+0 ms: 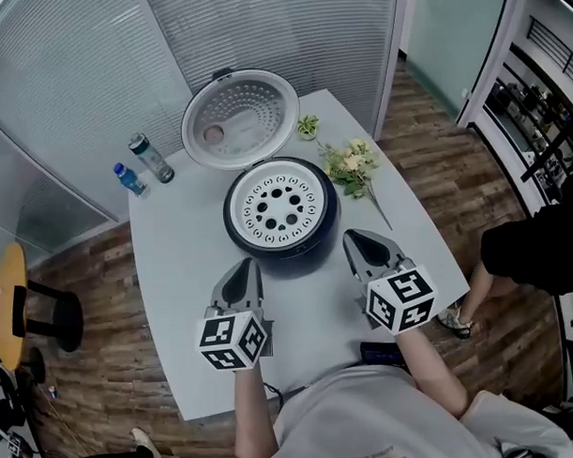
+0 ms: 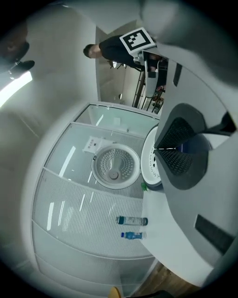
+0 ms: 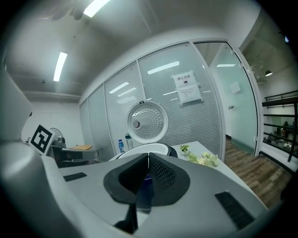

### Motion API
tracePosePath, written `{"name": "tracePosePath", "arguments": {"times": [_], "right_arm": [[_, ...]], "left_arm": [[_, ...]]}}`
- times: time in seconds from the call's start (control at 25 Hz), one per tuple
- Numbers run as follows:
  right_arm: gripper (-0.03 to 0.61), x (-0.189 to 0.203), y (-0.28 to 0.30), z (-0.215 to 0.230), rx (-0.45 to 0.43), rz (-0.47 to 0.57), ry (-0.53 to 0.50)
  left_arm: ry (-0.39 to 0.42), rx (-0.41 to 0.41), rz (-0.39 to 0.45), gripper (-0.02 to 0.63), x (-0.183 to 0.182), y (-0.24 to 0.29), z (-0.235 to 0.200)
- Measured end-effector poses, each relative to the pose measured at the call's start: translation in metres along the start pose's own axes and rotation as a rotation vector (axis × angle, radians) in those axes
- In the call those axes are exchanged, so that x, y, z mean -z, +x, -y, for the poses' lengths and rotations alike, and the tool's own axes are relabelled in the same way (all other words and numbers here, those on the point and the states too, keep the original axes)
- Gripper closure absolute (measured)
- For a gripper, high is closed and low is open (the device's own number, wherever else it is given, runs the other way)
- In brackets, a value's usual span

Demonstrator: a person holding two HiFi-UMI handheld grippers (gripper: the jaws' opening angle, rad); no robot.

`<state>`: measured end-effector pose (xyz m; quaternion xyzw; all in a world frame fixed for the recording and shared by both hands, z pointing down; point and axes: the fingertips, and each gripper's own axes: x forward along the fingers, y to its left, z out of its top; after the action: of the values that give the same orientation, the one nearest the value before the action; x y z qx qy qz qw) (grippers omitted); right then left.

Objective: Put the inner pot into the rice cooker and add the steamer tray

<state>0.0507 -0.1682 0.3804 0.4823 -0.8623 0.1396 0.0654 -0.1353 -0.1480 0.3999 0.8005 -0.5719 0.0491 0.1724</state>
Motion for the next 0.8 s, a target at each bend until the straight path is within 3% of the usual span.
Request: {"name": "tracePosePath", "arguments": {"times": [0.8], "right_arm": [[0.561, 0.020, -0.025, -0.023, -0.007, -0.050, -0.003]], "left_arm": [[-0.044, 0.027, 0.007, 0.603, 0.009, -0.029, 0.006]]}}
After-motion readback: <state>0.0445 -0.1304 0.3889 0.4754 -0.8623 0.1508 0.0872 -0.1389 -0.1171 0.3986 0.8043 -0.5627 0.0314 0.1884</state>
